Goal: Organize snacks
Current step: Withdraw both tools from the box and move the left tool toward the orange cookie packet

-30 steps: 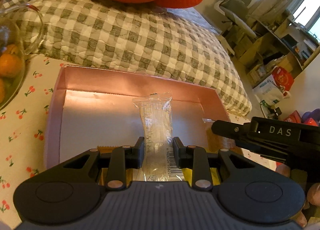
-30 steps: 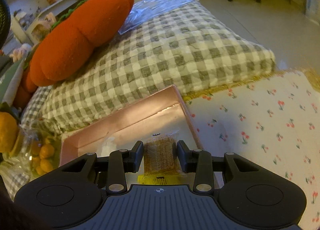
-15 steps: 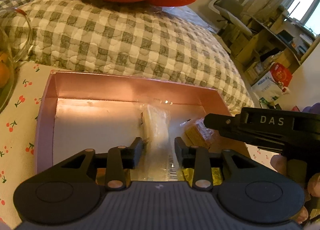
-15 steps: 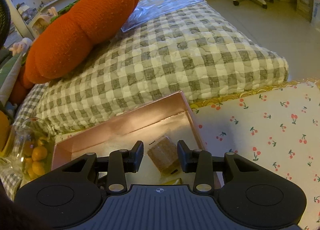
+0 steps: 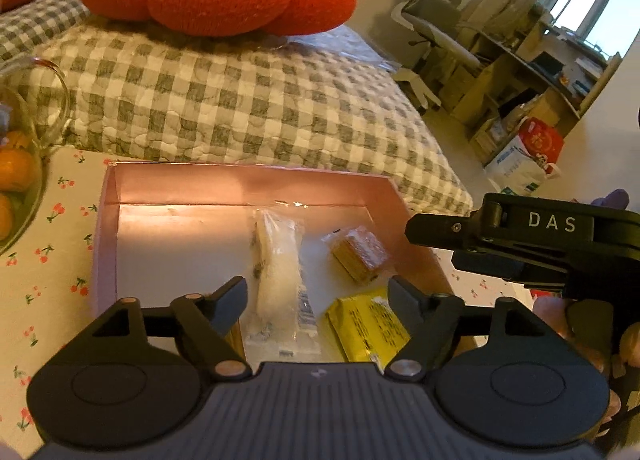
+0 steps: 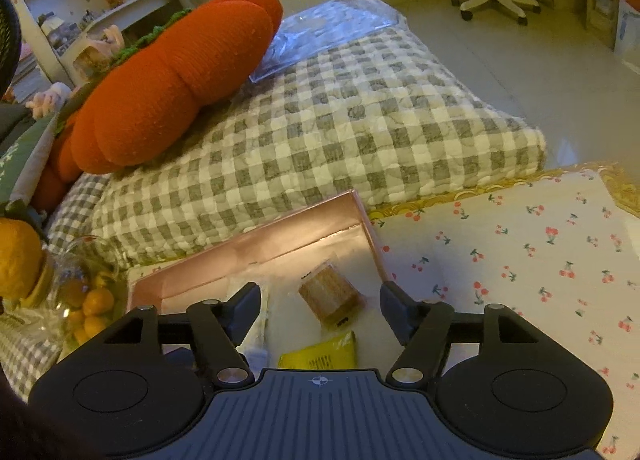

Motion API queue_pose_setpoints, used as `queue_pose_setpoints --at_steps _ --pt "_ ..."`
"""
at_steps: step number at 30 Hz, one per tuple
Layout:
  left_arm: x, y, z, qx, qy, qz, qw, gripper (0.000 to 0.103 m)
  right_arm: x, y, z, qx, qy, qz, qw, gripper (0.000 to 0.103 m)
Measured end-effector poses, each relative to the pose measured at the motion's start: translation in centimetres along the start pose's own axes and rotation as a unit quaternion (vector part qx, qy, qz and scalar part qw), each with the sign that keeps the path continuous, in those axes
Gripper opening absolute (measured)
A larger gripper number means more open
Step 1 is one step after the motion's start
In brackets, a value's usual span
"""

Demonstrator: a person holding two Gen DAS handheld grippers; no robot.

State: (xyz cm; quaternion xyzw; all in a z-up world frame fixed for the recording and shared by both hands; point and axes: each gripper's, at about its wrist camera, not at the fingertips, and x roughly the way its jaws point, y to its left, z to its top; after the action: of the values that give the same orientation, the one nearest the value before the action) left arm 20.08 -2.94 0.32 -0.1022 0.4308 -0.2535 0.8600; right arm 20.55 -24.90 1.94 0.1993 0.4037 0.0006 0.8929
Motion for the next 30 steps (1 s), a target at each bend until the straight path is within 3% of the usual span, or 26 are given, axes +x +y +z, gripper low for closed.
queue_pose_setpoints --at_steps 3,30 --pt "-1.0 -0.4 -0.5 0.001 0.0 -0.002 1.0 0.081 -1.3 0.1 -0.5 0.0 0.0 -0.001 1.0 0.074" --pt "-8.4 -1.3 -6.7 0.051 0.007 0.061 0.9968 0.097 -10.0 2.0 -9.0 -0.043 0.02 0.012 0.999 0.078"
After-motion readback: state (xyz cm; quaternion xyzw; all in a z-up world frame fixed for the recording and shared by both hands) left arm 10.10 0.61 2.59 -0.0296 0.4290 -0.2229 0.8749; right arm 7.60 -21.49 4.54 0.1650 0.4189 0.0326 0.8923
